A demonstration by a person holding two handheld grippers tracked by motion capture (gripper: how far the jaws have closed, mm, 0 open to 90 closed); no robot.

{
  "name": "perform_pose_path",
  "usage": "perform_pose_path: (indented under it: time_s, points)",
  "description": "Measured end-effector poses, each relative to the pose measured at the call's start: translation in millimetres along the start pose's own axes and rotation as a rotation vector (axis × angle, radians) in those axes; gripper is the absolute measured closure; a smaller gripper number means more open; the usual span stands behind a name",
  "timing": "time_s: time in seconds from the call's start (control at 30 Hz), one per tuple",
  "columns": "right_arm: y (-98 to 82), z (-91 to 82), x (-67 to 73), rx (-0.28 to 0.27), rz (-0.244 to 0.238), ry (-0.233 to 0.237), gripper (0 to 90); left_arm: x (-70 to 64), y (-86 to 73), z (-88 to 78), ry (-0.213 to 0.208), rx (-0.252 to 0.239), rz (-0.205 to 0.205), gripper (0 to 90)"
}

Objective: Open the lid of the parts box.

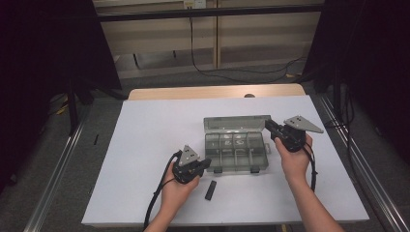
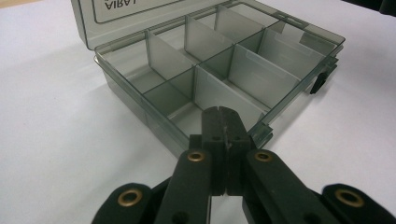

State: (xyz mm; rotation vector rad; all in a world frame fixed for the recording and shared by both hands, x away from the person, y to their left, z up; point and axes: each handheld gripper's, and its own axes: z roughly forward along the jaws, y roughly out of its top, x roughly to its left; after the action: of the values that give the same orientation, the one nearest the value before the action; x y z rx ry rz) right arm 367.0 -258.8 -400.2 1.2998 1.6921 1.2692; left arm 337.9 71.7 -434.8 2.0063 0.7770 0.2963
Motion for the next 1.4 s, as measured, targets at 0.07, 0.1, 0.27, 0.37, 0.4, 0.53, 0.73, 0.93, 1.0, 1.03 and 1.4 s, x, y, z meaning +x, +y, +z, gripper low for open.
perform_pose_path:
  time_s: [0.07,0.1,0.27,0.37,0.4,0.53,0.73,0.93,1.0,1.03,1.4]
  points:
    - [1.0,1.1,0.2,0.003,0.003,-0.005,84.1,0.0,0.0,0.0,0.000,0.000,0.000,90.0]
    - [1.8,2.0,0.1,0.002,-0.001,-0.007,84.2,0.0,0.0,0.1,0.000,-0.001,0.000,90.0]
    - [5.1,4.1,-0.2,0.009,0.002,-0.015,83.7,-0.2,0.0,-0.1,0.002,0.000,0.003,90.0]
    - [6.1,5.3,-0.8,0.010,0.008,-0.018,83.7,-0.2,0.0,-0.1,0.003,0.000,0.002,90.0]
    - [6.2,5.8,-0.7,0.011,0.008,-0.018,83.8,-0.2,0.0,-0.1,0.003,0.000,0.002,90.0]
    - [6.2,7.9,-1.4,0.013,0.012,-0.023,84.0,-0.3,0.0,-0.2,0.002,0.000,0.003,90.0]
    - [5.7,10.8,-1.9,0.011,0.027,-0.029,84.0,-0.5,-0.2,-0.2,0.002,0.000,0.002,90.0]
    - [5.4,13.7,-1.3,0.006,0.032,-0.043,84.4,-0.5,-0.3,-0.2,0.002,-0.001,0.002,90.0]
    - [4.8,14.8,-2.2,0.005,0.046,-0.042,84.3,-0.7,-0.3,-0.2,0.002,-0.001,0.001,90.0]
    - [4.7,15.5,-2.4,0.004,0.048,-0.043,84.2,-0.5,-0.3,-0.3,0.002,0.000,0.002,90.0]
    - [4.0,19.7,-2.0,0.014,0.040,-0.052,85.1,-0.8,-0.5,-0.1,0.006,-0.003,0.001,90.0]
